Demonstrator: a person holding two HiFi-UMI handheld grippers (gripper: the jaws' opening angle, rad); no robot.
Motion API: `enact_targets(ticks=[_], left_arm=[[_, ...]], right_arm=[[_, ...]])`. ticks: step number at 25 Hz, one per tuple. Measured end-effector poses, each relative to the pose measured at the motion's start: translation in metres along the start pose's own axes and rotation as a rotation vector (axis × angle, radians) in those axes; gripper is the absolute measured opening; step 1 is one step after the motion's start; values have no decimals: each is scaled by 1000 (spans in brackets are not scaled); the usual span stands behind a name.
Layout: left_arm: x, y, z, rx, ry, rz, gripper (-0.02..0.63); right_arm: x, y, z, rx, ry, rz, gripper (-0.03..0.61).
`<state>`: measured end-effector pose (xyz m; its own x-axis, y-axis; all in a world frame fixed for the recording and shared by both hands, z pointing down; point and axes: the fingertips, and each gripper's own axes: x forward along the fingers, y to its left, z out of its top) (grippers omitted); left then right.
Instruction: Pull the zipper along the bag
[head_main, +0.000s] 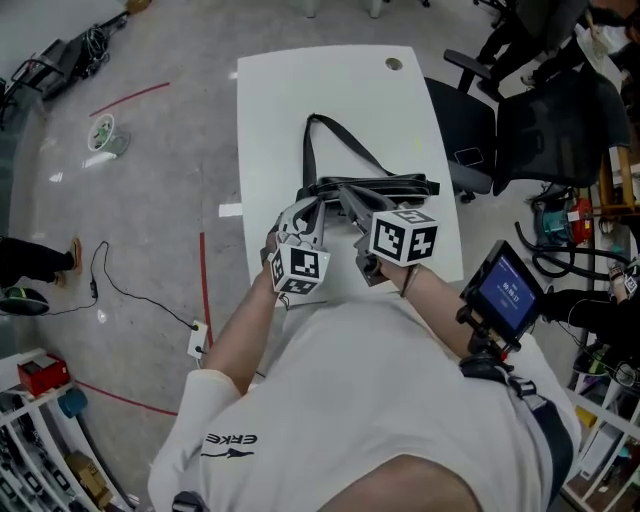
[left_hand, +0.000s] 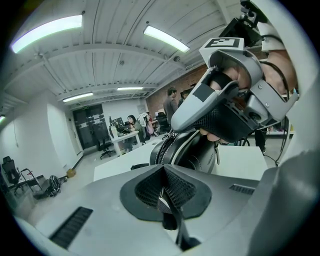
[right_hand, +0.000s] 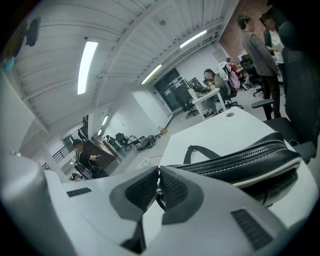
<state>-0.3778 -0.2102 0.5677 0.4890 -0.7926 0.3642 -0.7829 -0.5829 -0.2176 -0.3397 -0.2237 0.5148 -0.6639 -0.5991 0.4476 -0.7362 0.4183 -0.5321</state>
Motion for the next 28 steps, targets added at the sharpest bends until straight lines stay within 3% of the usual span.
enact_targets(ticks=[28], left_arm=[[24,-30,20,10,-66,-126,2]], right_arm=[[6,-16,-6,-80,86,-101,14]])
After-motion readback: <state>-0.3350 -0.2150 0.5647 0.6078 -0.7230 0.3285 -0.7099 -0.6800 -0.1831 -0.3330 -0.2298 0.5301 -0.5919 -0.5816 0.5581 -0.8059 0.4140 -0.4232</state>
